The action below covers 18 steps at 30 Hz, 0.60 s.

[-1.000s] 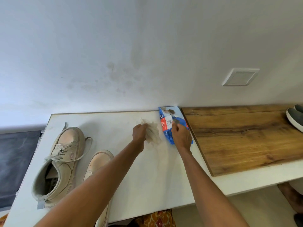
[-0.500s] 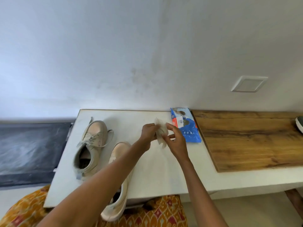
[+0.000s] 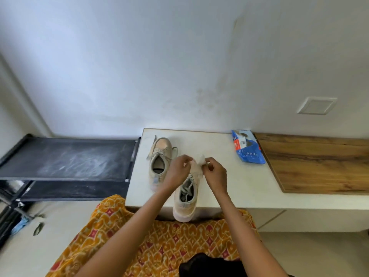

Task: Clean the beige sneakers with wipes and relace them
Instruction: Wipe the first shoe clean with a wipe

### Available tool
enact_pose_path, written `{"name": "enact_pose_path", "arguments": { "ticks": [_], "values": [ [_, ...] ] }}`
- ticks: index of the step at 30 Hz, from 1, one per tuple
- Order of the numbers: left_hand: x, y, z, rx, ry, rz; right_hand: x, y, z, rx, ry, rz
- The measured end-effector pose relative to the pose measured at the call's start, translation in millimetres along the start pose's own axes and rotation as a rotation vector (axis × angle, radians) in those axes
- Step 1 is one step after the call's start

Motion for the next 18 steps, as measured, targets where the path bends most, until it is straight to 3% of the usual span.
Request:
{"name": "enact_pose_path", "arguments": {
  "ticks": [1,5,8,14,18],
  "values": [
    [6,8,5,-0.039,-0.102,-0.011,-3,4,-3,-0.011,-0.001,-0.024],
    [37,32,-3,0.082,-0.367,0.054,-17,17,-4,-0.045,-0.037,-0.105],
    [34,38,1,0.017,-0.323,-0.066,-25,21,-1,-0.048,-0.049,-0.122],
    [25,22,7,0.116,-0.386,-0.208,-30,17,8,-0.076,-0.036,-0.127],
    [32,21,16,-0.086,-0.366,-0.193,-31,18,-1,-0.048,-0.035,-0.138]
  ]
}}
Point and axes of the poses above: each hand's wrist, its own y-axis away from the middle knuckle, its own z-axis out of the back of the hand, x = y × z, the point moved 7 cm from there along -y, towards the middle knuckle, and after that the axes turned 4 degrees about y, right-handed, at the moved point
